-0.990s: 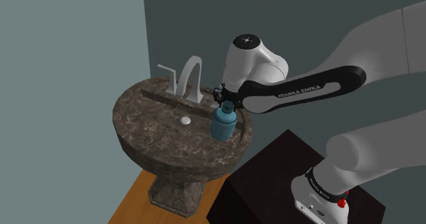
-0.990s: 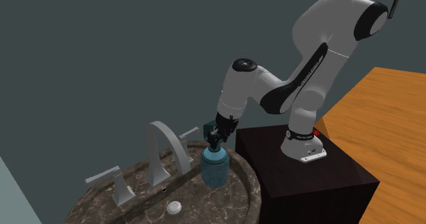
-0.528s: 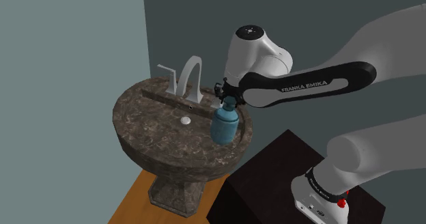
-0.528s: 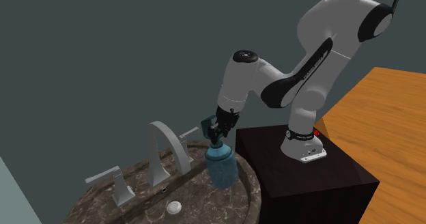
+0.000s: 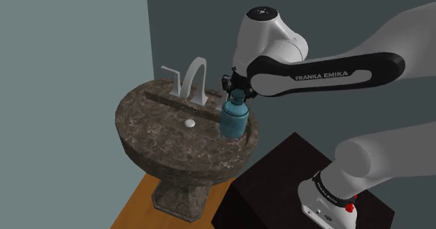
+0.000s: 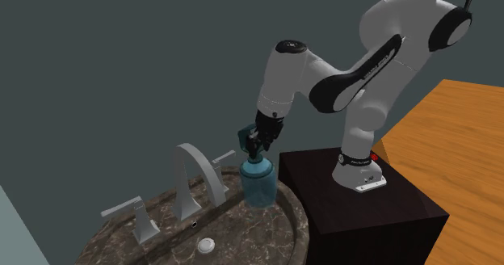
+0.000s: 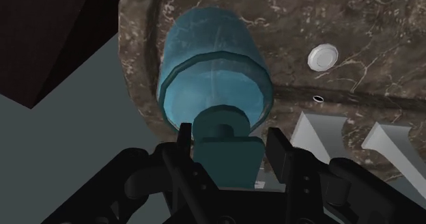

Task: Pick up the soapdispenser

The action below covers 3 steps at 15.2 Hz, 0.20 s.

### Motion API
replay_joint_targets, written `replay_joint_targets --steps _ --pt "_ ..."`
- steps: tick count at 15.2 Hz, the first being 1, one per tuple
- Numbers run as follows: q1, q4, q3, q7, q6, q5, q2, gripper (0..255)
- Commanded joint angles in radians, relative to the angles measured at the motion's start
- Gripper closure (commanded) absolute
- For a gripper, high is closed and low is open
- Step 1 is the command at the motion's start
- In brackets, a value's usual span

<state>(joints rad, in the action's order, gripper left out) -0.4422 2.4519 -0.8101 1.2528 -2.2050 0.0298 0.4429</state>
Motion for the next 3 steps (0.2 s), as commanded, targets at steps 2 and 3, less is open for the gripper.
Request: replay_joint_targets --steps 2,3 --pt "0.008 -0.017 0.013 -0.011 0.030 0.008 0.015 255" --pt "0.008 -0.017 0.013 -0.011 0.030 0.008 0.015 255"
